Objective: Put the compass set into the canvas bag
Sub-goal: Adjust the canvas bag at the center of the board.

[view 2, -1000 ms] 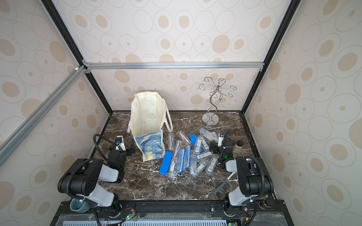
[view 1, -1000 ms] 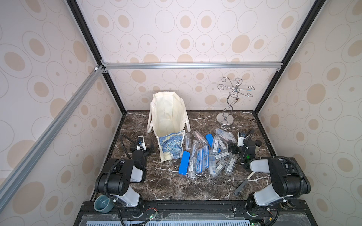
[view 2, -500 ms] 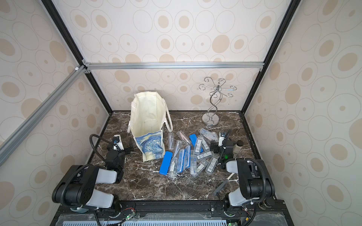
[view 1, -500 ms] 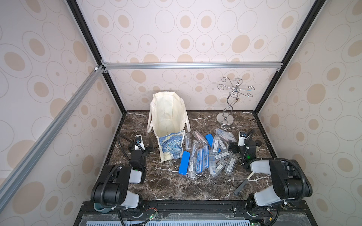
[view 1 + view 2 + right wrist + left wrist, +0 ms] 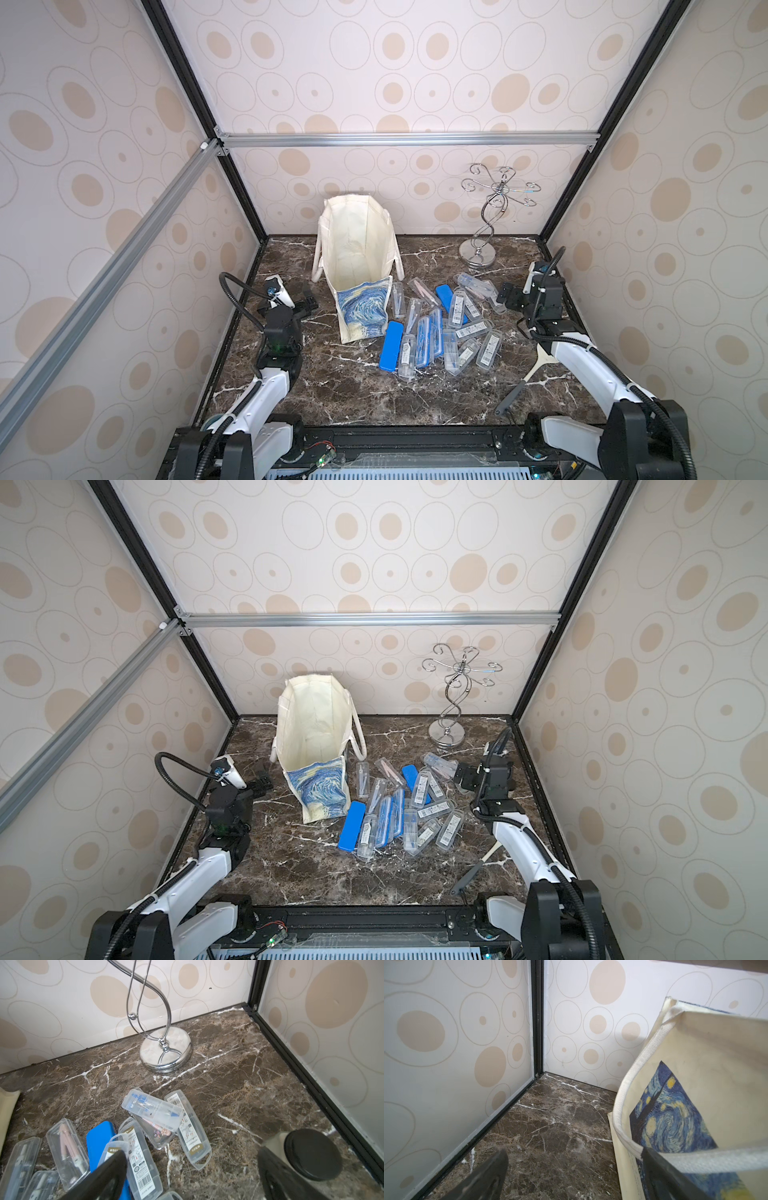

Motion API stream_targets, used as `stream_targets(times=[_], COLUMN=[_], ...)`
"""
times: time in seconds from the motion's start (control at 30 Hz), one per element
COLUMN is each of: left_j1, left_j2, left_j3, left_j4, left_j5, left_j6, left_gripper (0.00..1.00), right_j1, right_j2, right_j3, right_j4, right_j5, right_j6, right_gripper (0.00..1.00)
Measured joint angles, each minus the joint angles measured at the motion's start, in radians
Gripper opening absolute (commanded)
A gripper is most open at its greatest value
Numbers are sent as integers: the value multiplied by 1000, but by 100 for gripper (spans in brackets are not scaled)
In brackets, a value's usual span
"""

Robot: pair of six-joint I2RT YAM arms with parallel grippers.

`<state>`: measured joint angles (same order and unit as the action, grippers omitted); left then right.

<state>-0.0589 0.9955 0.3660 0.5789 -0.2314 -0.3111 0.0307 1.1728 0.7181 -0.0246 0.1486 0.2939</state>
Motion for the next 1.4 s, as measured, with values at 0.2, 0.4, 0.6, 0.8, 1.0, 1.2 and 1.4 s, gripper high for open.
stream_targets(times=[0.2, 0.4, 0.6, 0.8, 1.0, 1.2, 1.4], left_j1=[-84, -240, -387, -516, -689, -827, -862], left_j2=[-135, -325, -437, -356, -159, 1, 161], left_j3=[-66, -186, -239, -228, -173, -142, -102], left_j4=[-172, -280, -370, -374, -329, -200, -89], left_j5=[46, 88, 113, 130, 121, 86, 36], left_j6=[-142, -258, -318, -304, -239, -206, -198], left_gripper=[100, 100, 100, 100, 100, 100, 100], right_j1=[47, 126, 219, 323, 384, 383, 383], right_j2=[17, 79, 148, 248, 365, 483, 568], right_j3=[69, 101, 136, 210, 299, 370, 426], right_j4=[-274, -404, -447, -453, -459, -472, -472], right_j5=[-30, -69, -93, -91, -62, -19, -19], right_j6=[82, 106, 112, 129, 149, 177, 185], right_gripper=[94, 90, 86, 85, 84, 84, 84])
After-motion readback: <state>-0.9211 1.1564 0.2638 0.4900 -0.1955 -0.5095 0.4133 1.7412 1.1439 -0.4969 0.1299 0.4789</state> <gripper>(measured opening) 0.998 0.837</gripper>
